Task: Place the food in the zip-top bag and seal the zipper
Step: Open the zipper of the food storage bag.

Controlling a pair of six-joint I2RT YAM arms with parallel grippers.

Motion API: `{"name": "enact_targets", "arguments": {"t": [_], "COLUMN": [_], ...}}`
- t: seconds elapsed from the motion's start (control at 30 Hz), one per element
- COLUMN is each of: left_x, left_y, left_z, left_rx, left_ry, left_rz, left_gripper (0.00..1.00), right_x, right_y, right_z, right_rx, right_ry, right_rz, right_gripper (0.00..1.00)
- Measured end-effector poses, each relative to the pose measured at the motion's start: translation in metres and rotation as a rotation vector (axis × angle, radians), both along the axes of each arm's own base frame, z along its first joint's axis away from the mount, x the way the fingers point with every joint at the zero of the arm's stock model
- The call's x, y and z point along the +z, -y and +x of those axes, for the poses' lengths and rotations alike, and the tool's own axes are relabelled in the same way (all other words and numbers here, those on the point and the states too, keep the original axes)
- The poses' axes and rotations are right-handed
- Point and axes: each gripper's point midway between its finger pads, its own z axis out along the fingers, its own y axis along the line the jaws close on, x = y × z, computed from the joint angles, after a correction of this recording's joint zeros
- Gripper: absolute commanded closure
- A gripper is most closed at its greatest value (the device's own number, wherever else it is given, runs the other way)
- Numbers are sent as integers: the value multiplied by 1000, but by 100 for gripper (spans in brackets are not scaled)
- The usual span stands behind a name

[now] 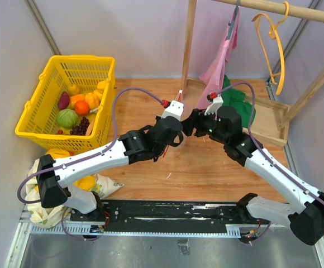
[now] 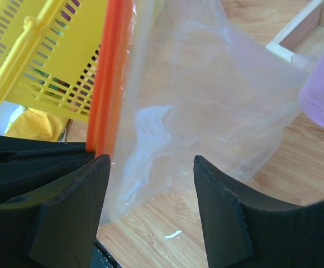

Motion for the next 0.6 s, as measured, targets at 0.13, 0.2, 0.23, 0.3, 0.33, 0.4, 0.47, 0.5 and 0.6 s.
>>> {"name": "enact_targets", "arguments": {"t": [0.13, 0.2, 0.23, 0.3, 0.33, 0.4, 0.47, 0.5, 0.6], "left_x": [0, 0, 0, 0, 0, 0, 0, 0, 0], "left_y": [-1, -1, -1, 0, 0, 0, 0, 0, 1], "left_z": [1, 1, 1, 1, 1, 0, 0, 0, 0], "left_rx": [4, 5, 5, 4, 4, 3, 1, 0, -2], "left_ry": [2, 3, 3, 2, 2, 2, 1, 1, 2], "left_rz": [3, 4, 4, 3, 3, 2, 2, 2, 0], "left_gripper": [100, 100, 100, 100, 100, 100, 100, 100, 100], "right_x": [16, 24, 28, 32, 32, 29, 22, 19, 9], "right_y": [0, 1, 0, -1, -1, -3, -5, -6, -9], "right_z": [-3, -5, -5, -5, -4, -3, -1, 1, 3], "right_rx": [10, 13, 15, 20, 22, 25, 26, 25, 24], "right_ry": [48, 70, 82, 95, 95, 87, 71, 60, 35], "right_rz": [34, 50, 59, 69, 71, 67, 58, 53, 41], "right_gripper": [32, 32, 32, 32, 32, 32, 32, 32, 32]}}
